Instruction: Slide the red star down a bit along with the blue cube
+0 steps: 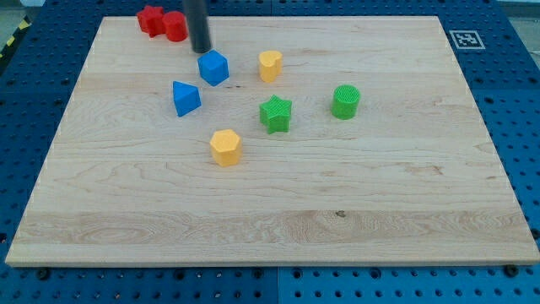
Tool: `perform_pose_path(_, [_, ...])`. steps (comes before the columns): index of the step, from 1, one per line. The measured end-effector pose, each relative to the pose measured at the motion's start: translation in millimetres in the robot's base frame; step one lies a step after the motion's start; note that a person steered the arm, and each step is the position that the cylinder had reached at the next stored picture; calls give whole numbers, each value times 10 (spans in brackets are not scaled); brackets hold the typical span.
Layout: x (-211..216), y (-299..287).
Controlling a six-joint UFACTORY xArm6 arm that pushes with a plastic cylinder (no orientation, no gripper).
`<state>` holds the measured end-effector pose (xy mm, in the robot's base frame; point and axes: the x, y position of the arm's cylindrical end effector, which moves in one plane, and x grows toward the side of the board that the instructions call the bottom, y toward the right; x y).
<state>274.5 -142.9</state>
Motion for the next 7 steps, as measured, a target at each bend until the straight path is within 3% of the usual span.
perform_pose_path(1, [-6, -791])
perform_pose_path(2, [-479, -1394])
perform_pose_path(3, [-831, -1355])
perform_pose_path(4, [-831, -1239])
perform_pose_path(5, [-810, -692])
perform_pose_path(7, [-321, -109])
